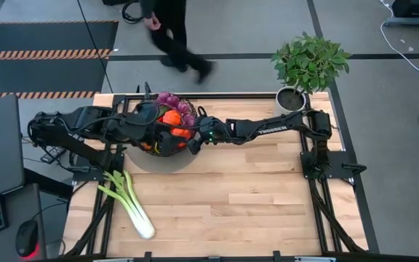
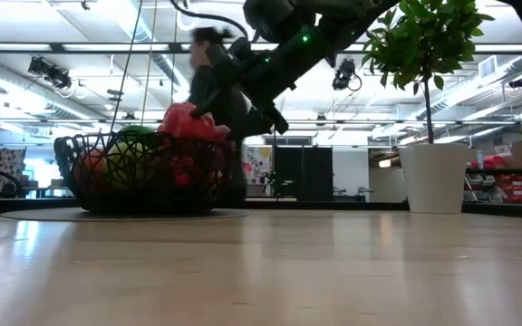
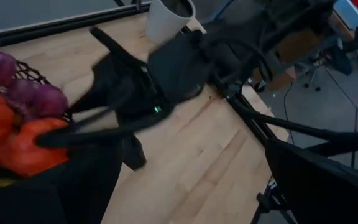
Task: Build produce basket
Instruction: Put the orange pumpkin into the black wire basket, then put the green celery into the black wire basket
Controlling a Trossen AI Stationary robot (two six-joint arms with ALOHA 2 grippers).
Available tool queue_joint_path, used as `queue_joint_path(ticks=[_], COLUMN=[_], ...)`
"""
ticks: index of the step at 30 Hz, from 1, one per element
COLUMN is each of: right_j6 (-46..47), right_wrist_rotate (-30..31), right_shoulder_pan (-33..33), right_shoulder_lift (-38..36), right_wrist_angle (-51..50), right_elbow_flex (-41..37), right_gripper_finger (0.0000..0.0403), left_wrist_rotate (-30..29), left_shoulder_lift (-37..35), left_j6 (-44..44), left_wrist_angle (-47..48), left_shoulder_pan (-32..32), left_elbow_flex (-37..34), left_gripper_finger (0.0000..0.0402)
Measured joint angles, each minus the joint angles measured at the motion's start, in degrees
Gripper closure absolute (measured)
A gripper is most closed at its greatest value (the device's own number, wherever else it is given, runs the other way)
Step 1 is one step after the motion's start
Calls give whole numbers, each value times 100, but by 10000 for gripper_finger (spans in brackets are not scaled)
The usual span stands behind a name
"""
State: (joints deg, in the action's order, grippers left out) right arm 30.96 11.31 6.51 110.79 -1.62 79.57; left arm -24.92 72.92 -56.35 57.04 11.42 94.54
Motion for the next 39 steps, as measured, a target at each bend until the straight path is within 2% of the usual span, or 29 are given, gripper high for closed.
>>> queue_joint_path(ticks=[5,12,17,22,27,30,34,39], right_j6=[-171,-297,-546,-587,-999,-1138,-1051,-955], right_wrist_rotate=[254,-238,-884,-1593,-2000,-2465,-2983,-3728], right_shoulder_pan=[74,83,18,21,220,427,622,800], right_shoulder_lift=[-17,-344,-410,-577,-798,-847,-847,-847], right_wrist_angle=[201,615,506,-220,-1413,-1904,-2206,-2484], right_elbow_flex=[14,28,26,22,20,20,20,20], right_gripper_finger=[30,30,30,30,30,30,30,30], left_wrist_rotate=[3,-69,-88,-92,-70,234,933,1439], left_shoulder_lift=[15,22,105,243,490,772,1312,1992], left_j6=[-197,-893,-1870,-3236,-4546,-5563,-6668,-6729], left_wrist_angle=[2,341,1293,2318,2726,3010,3208,3295], left_shoulder_pan=[204,323,403,699,1214,1546,1911,2109], left_elbow_flex=[0,0,2,-4,-2,-2,-4,-20], left_gripper_finger=[2,2,2,2,2,2,2,2])
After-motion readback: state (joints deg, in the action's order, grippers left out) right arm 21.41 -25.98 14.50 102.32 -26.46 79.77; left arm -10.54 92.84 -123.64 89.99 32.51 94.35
